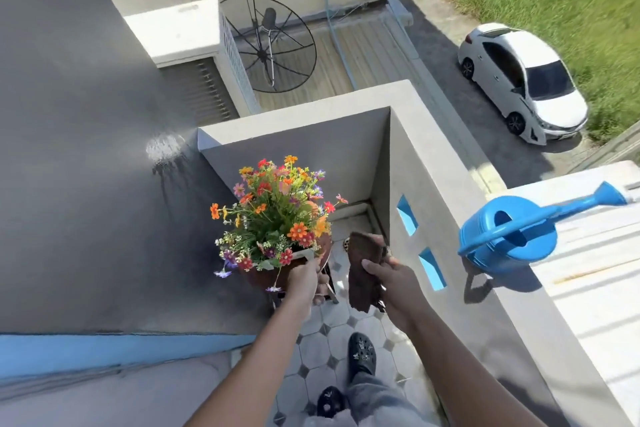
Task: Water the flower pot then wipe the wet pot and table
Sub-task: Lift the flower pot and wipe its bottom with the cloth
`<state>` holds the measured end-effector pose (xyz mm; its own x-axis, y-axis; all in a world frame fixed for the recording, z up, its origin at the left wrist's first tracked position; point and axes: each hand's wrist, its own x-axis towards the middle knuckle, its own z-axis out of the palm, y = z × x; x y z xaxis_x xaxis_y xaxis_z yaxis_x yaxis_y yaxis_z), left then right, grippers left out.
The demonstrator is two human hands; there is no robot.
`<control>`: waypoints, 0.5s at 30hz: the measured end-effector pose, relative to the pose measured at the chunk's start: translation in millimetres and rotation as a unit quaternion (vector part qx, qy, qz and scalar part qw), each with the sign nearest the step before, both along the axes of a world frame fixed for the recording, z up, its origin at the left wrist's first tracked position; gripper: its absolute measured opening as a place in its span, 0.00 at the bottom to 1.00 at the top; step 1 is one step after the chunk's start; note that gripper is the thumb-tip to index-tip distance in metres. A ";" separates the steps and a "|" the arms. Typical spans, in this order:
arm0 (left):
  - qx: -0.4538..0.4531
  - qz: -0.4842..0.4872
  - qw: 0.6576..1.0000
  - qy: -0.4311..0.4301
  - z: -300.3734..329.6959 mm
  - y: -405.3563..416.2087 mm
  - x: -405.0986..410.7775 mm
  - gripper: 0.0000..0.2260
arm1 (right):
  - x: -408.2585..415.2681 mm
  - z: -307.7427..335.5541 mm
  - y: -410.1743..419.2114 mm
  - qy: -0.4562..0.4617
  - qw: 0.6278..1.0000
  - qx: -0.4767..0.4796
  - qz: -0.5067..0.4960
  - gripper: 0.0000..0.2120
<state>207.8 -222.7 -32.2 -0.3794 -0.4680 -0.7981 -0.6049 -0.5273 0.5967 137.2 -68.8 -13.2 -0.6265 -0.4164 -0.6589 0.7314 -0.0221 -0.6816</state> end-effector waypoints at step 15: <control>0.041 0.218 0.975 -0.004 -62.1 -52.1 -31.8 0.15 | -71.2 -20.8 -23.2 0.048 0.998 0.013 0.044 0.09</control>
